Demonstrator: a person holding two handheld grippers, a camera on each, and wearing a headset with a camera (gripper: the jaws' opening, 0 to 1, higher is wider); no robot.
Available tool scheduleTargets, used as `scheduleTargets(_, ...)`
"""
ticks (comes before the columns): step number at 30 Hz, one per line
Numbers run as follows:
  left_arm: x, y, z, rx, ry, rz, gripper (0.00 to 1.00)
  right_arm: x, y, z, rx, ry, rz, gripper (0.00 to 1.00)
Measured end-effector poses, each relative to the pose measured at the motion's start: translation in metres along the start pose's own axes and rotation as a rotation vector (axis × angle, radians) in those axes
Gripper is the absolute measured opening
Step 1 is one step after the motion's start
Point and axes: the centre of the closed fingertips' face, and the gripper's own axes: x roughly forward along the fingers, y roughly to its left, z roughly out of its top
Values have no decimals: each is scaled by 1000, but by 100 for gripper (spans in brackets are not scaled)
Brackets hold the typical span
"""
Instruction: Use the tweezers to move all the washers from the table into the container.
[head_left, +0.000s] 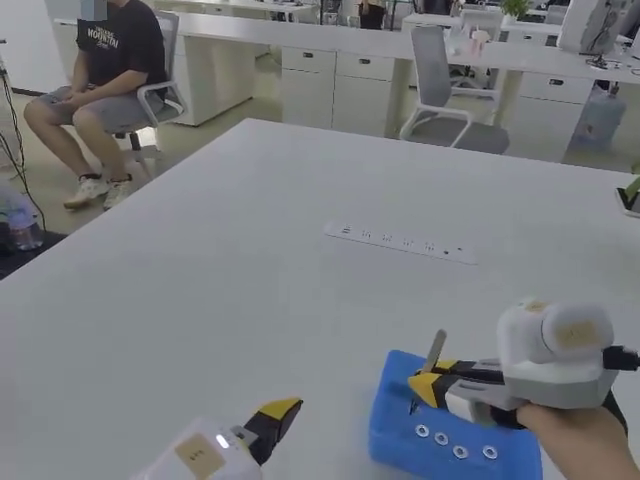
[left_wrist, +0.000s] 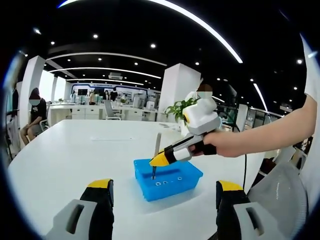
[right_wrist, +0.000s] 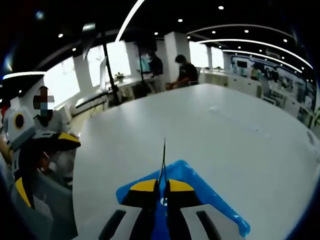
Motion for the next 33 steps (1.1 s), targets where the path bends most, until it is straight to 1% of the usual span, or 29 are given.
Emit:
scheduleTargets(3,0,0,-1,2,2,-2,86,4,3,-1,8,-4,16,3)
scheduleTargets(6,0,0,-2,1,4,-3,86,8,7,-4,-6,6,22,3)
scheduleTargets(10,0,1,-2,-1,6,-3,86,12,5,-8,-1,13,28,3)
scheduleTargets(14,1,1,-3,1,9,-5,86,12,8,-12,-11,24,27,3)
scheduleTargets(23,1,-1,-2,1,10,-5,86,14,4,-16,-18,25,18,3)
scheduleTargets(27,1,-3,-1,0,10,-5,86,15,4,-16,-25,21,23,3)
scheduleTargets(33,1,-1,-2,0,9,-4,86,15,5,-16,-36,18,23,4)
